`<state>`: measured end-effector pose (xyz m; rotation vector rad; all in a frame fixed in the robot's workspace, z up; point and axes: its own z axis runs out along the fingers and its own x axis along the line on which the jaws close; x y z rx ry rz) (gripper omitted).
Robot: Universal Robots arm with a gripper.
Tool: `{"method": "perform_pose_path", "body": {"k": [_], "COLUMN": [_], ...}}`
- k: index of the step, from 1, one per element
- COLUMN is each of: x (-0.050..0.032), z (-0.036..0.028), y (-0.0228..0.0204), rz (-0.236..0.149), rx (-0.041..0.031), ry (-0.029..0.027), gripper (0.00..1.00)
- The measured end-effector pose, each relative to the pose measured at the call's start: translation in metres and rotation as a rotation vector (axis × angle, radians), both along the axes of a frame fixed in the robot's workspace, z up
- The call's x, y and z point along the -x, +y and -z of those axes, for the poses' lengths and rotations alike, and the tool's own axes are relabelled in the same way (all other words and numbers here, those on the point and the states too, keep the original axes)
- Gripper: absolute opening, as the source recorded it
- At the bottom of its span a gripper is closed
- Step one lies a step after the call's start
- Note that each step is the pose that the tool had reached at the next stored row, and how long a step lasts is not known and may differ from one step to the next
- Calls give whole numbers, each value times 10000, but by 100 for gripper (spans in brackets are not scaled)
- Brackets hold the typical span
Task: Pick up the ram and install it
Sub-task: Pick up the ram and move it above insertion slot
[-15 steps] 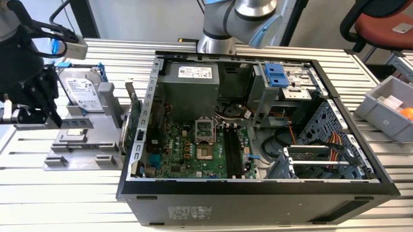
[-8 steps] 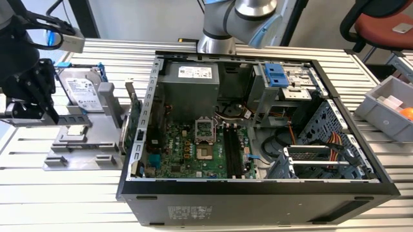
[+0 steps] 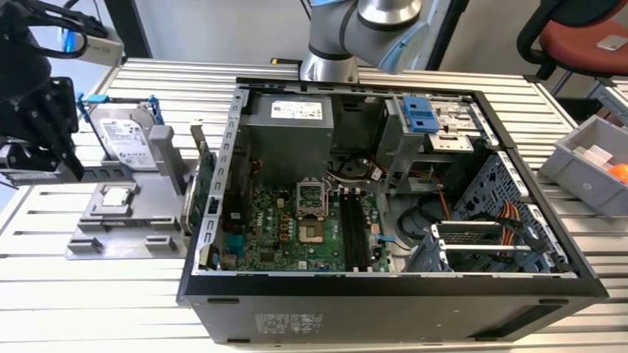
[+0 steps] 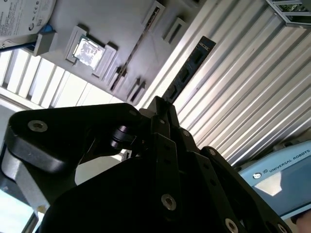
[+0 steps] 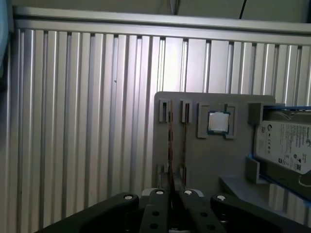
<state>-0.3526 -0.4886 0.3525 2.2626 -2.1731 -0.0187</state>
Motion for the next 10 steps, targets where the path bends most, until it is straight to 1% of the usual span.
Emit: {"method": "perform_pose_path", "body": {"k": [6, 10], "x": [0, 0], "z": [-100, -104], "y": [0, 0], "rz": [0, -1], "rx": [-1, 1], "ry": [0, 2], "gripper": [0, 0]}}
